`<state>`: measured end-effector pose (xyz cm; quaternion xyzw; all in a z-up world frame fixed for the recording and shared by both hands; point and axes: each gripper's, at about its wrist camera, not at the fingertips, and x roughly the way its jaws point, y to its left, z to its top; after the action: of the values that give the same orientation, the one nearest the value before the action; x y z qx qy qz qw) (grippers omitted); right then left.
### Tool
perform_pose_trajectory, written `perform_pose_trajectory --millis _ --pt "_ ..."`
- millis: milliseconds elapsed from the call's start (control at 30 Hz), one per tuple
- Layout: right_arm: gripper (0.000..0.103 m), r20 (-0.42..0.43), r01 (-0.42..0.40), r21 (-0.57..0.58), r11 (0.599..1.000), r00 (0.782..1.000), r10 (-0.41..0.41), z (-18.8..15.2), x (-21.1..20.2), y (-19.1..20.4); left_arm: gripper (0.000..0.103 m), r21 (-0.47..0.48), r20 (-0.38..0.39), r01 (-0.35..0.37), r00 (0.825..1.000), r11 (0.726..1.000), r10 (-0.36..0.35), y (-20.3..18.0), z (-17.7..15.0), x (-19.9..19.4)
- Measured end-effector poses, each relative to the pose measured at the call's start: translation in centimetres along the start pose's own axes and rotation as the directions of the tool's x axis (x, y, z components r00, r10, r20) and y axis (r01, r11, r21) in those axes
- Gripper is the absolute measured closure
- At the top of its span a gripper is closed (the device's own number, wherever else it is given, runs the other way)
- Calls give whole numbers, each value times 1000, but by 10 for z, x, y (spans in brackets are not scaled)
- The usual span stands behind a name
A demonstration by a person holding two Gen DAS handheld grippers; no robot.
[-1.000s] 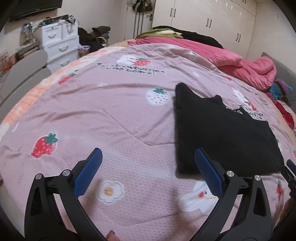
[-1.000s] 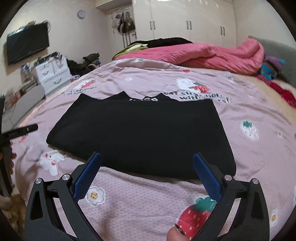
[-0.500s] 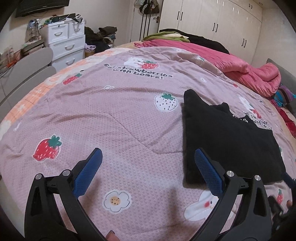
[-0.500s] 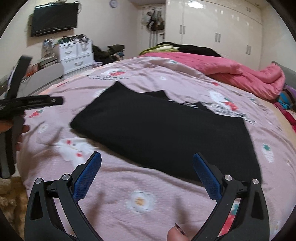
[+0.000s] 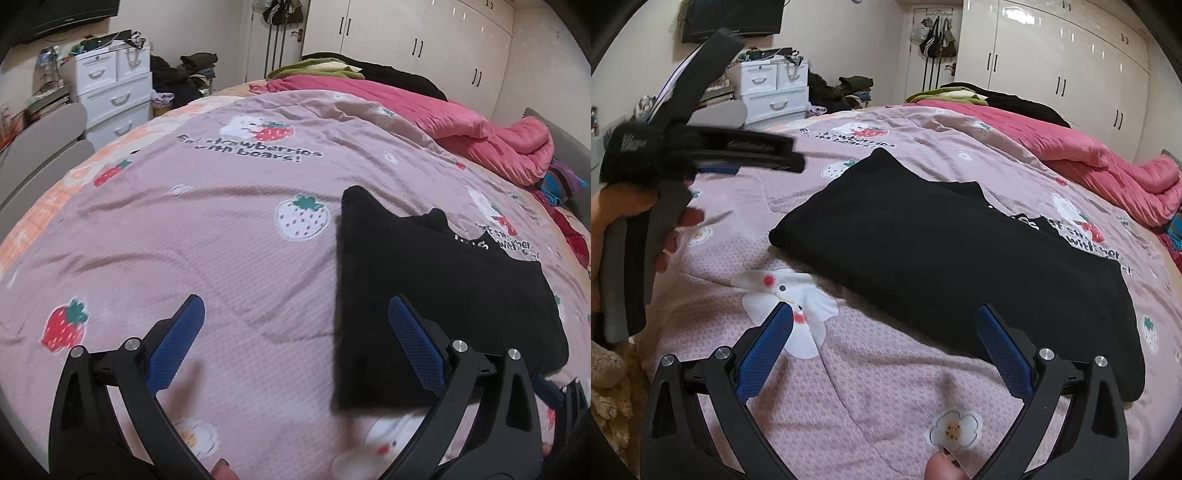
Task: Fold small clothes
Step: 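Grasp the folded shirt with the right gripper and lift it while the left tool approaches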
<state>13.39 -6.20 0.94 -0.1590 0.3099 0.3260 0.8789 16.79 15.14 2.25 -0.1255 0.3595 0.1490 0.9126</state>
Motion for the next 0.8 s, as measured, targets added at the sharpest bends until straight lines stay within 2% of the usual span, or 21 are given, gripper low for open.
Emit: perform_pose_trajectory --millis 167,367,800 --pt "4 -30 15 -69 998 999 -17 5 16 8 9 19 -17 20 1000 1000 -20 -12 15 22" --pt "5 -42 21 -139 990 999 -27 11 32 19 9 28 -58 7 998 1000 -6 -16 29 51" --pt "5 -72 67 -256 964 994 -88 26 67 31 9 30 -77 11 997 999 -9 -12 54 79"
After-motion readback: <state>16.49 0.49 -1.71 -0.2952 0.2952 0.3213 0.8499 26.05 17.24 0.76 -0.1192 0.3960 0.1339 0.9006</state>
